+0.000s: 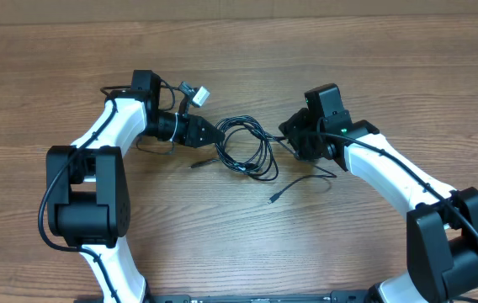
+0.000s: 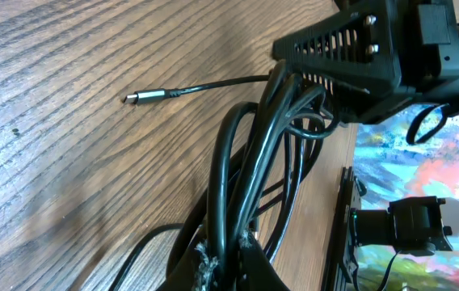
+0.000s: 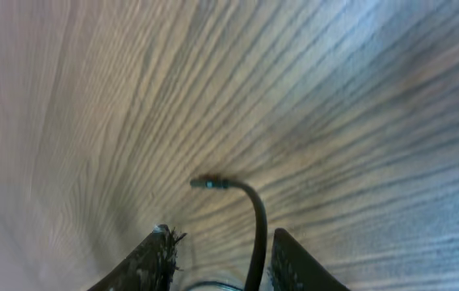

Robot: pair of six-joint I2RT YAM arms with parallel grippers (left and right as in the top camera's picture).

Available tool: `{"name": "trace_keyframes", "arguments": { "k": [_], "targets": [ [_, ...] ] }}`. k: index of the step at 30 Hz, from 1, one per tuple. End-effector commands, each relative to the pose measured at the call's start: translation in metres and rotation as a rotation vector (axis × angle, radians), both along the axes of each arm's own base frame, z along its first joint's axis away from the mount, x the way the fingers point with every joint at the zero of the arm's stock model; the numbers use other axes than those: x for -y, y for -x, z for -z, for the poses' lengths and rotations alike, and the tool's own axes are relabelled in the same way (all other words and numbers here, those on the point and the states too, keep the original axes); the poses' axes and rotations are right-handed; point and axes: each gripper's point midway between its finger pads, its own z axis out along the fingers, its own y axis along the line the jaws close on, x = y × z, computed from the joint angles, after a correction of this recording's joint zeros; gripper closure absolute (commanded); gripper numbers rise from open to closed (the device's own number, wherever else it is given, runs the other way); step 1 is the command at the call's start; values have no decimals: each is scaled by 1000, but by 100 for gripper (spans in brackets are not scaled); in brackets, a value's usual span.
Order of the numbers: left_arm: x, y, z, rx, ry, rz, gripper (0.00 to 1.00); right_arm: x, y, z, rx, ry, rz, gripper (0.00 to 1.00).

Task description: Untangle cables

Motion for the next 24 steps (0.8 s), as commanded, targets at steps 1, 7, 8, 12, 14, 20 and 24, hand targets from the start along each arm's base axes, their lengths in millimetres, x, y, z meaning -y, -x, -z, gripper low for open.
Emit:
{"name": "trace_keyframes", "arguments": {
  "k": [1, 7, 8, 12, 14, 20, 24],
  "targets": [
    [5, -3, -8, 28, 45, 16, 92, 7, -4, 6, 16, 42, 30, 63],
    [5, -3, -8, 28, 45, 16, 92, 0, -3, 19, -19, 17, 11, 64],
    [5, -3, -8, 28, 45, 16, 92, -2, -2, 22, -28, 9, 5, 64],
    [5, -3, -8, 28, 45, 16, 92, -6, 1, 30, -53, -7, -12, 64],
    [5, -3, -8, 28, 45, 16, 92, -5, 0, 31, -50, -1, -9, 67],
    [5, -3, -8, 28, 45, 16, 92, -3, -7, 27, -7, 15, -36, 96],
    [5, -3, -8, 28, 45, 16, 92, -6, -18, 2, 112, 28, -99, 96]
  ]
}}
